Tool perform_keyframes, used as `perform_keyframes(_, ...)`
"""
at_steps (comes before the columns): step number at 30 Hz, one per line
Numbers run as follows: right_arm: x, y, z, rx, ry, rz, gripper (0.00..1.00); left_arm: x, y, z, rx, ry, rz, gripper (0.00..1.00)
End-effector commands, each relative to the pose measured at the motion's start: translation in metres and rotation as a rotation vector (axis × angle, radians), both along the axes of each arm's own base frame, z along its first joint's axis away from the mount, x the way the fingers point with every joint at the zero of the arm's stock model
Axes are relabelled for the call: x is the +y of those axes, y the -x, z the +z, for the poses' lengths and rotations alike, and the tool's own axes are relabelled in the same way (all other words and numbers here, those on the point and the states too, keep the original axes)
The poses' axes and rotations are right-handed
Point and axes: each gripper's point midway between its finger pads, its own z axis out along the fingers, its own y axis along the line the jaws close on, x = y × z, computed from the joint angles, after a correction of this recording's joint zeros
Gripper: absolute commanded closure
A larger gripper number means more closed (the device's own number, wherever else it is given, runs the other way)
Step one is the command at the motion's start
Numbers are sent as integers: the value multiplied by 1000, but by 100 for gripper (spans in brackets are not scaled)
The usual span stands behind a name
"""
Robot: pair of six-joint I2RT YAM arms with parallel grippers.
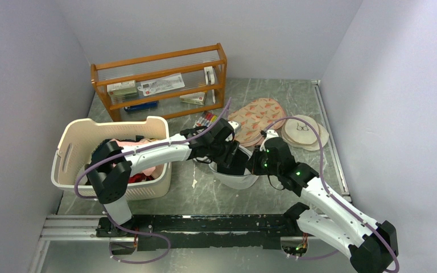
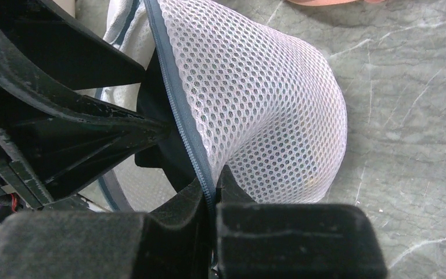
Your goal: Unzip the laundry bag and remove the bra
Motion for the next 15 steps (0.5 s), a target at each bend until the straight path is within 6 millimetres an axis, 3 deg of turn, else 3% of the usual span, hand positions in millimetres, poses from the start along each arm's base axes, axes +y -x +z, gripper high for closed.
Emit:
perform_keyframes(1, 0, -1, 5, -18, -8, 1, 100, -8, -7, 1, -22, 1, -17, 31)
perform_keyframes(7, 1, 0, 6, -18, -17, 5, 100, -16, -4, -11, 13, 15, -38, 34)
perform_keyframes(15, 2, 1, 6, -13, -18, 7, 100, -20, -1, 8, -5, 91, -36, 70)
